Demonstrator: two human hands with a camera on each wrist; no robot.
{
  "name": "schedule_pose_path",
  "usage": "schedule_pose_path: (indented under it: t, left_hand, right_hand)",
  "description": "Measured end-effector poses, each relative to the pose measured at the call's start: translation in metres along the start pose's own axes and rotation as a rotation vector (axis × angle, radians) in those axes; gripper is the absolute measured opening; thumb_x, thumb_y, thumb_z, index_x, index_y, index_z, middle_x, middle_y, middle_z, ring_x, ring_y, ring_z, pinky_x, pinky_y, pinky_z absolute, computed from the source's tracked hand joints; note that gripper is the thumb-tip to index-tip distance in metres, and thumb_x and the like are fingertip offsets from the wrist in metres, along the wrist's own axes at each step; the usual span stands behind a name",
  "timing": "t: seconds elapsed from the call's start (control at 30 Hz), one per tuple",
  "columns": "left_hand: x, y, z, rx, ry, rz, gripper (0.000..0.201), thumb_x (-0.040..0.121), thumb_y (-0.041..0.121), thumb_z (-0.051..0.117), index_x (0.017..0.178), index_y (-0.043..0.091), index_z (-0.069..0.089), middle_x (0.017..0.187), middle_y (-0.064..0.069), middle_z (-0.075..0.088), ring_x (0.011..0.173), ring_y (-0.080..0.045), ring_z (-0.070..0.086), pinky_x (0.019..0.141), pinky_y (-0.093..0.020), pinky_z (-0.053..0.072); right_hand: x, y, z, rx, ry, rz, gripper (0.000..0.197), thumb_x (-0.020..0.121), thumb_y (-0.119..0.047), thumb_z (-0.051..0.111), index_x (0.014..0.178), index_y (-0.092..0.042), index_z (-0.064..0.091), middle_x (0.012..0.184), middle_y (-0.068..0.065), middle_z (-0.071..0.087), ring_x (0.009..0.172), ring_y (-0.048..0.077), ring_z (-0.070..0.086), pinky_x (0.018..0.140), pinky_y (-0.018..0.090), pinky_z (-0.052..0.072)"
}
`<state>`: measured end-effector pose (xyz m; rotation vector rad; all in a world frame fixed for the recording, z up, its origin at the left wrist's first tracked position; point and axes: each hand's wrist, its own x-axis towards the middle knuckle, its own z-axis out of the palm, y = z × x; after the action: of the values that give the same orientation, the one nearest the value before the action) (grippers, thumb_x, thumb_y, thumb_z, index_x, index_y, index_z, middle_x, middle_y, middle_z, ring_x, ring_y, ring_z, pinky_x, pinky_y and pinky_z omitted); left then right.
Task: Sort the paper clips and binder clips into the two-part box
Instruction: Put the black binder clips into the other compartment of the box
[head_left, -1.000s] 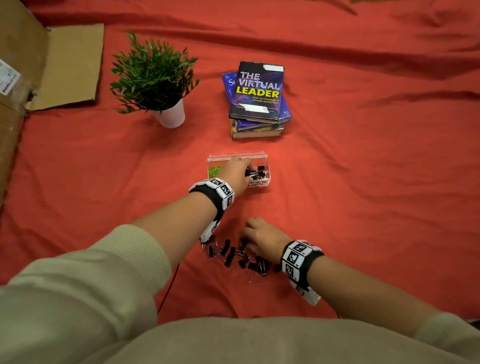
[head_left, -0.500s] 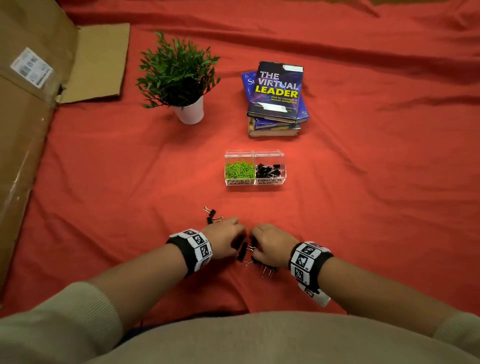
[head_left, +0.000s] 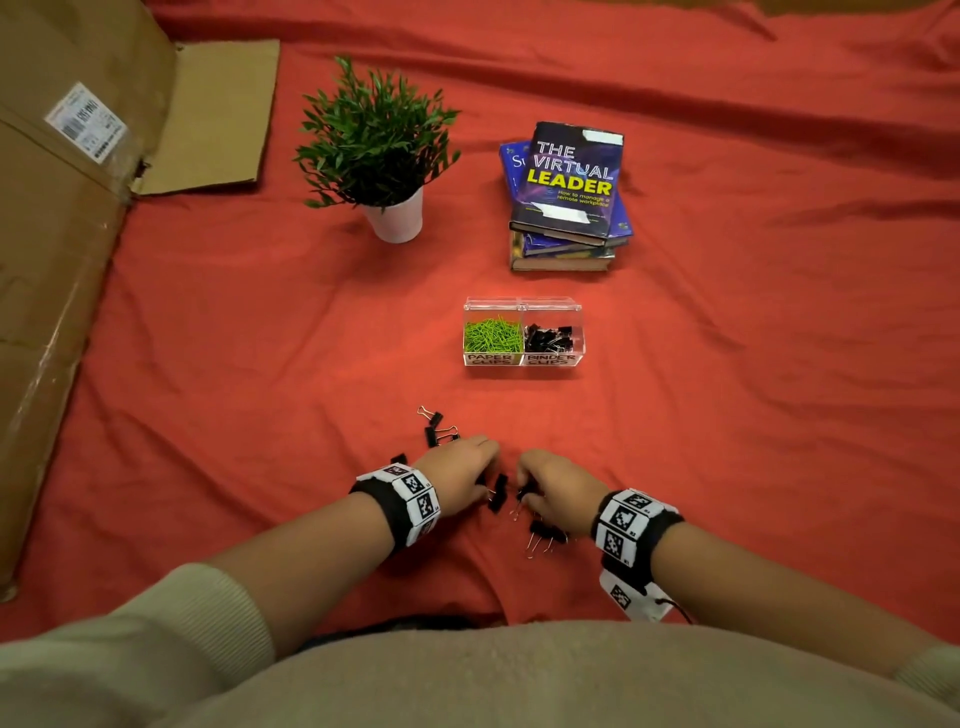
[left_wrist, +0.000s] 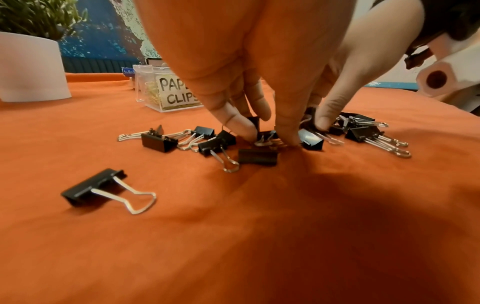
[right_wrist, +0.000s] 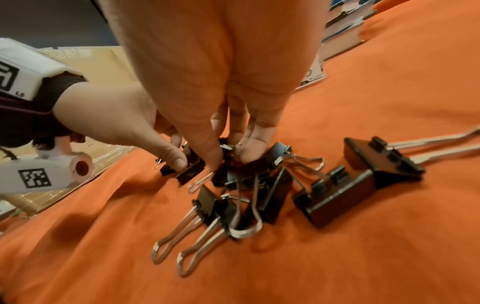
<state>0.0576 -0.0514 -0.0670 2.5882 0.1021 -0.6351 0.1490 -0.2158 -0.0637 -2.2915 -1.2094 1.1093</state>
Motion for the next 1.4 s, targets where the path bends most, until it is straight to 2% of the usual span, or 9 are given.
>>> schedule_pose_path:
  t: [0.2,0.47,0.57,0.67,0.83,0.97,1.1,1.3,1.4]
  left_hand:
    - [0.004,-0.001,-0.003,-0.033,0.001,0.005,0.021,0.085,0.011,0.052,0.104,0.006,0.056,0.110,-0.011,0.056,0.105,-0.030,0.056,0.090,-0.038,0.044]
    - [0.019,-0.008,-0.018,-0.096,0.082,-0.023,0.021,0.091,0.010,0.052,0.108,0.006,0.064,0.112,-0.012,0.060,0.109,-0.028,0.056,0.093,-0.032,0.042]
    - [0.031,-0.001,-0.035,-0.111,0.169,0.001,0.021,0.090,0.012,0.055,0.109,0.007,0.065,0.112,-0.011,0.062,0.107,-0.027,0.057,0.092,-0.031,0.041]
    - [0.049,0.008,-0.058,-0.158,0.272,-0.001,0.020,0.089,0.009,0.057,0.106,0.009,0.065,0.111,-0.009,0.064,0.104,-0.024,0.058,0.089,-0.027,0.042]
    - [0.089,0.025,-0.099,-0.262,0.379,-0.033,0.016,0.086,0.007,0.059,0.100,0.009,0.067,0.103,-0.009,0.068,0.097,-0.023,0.062,0.083,-0.026,0.044]
    - [0.117,0.032,-0.115,-0.311,0.396,-0.079,0.013,0.088,0.006,0.058,0.097,0.009,0.066,0.100,-0.009,0.068,0.093,-0.023,0.062,0.078,-0.026,0.045]
    - [0.129,0.030,-0.108,-0.257,0.336,-0.115,0.017,0.088,0.004,0.056,0.101,0.008,0.066,0.106,-0.010,0.067,0.098,-0.025,0.062,0.081,-0.026,0.045]
    - [0.104,0.034,-0.094,-0.157,0.406,0.019,0.025,0.088,0.011,0.059,0.112,0.012,0.063,0.128,-0.004,0.058,0.121,-0.025,0.049,0.108,-0.032,0.031]
    - [0.076,0.035,-0.077,-0.107,0.367,0.031,0.019,0.086,0.021,0.061,0.105,0.017,0.062,0.115,-0.002,0.056,0.110,-0.021,0.047,0.099,-0.035,0.039]
  right_hand:
    - [0.009,0.006,-0.016,0.124,0.077,0.076,0.020,0.076,-0.005,0.061,0.083,-0.022,0.052,0.064,-0.013,0.048,0.062,0.013,0.049,0.052,0.015,0.034]
    - [0.063,0.005,-0.117,0.174,0.553,0.115,0.015,0.080,-0.007,0.067,0.094,-0.009,0.062,0.070,-0.006,0.054,0.067,0.014,0.050,0.062,0.018,0.035]
    - [0.082,0.008,-0.131,0.081,0.516,0.151,0.020,0.082,-0.009,0.066,0.101,-0.011,0.062,0.090,0.007,0.064,0.080,0.021,0.058,0.074,0.029,0.046]
    - [0.088,0.011,-0.131,0.029,0.453,0.159,0.025,0.084,-0.010,0.063,0.109,-0.010,0.062,0.110,0.012,0.065,0.097,0.026,0.062,0.083,0.027,0.045]
    - [0.063,0.019,-0.124,0.014,0.556,0.069,0.024,0.080,-0.001,0.056,0.102,-0.004,0.064,0.103,0.016,0.063,0.094,0.029,0.060,0.084,0.028,0.042]
    - [0.024,0.025,-0.096,0.025,0.323,0.058,0.022,0.079,-0.004,0.054,0.098,-0.011,0.063,0.094,0.009,0.065,0.085,0.024,0.060,0.082,0.035,0.050]
    - [-0.012,0.027,-0.054,-0.137,-0.039,-0.024,0.032,0.077,-0.016,0.060,0.109,-0.015,0.059,0.107,0.005,0.059,0.103,0.021,0.051,0.089,0.033,0.045]
    - [-0.032,0.036,-0.016,-0.397,-0.111,-0.114,0.067,0.067,-0.042,0.073,0.124,-0.020,0.046,0.119,0.002,0.042,0.106,0.020,0.039,0.088,0.034,0.043]
    - [-0.031,0.040,-0.010,-0.380,-0.073,-0.127,0.052,0.072,-0.033,0.068,0.118,-0.020,0.048,0.118,0.003,0.042,0.105,0.021,0.041,0.089,0.039,0.046]
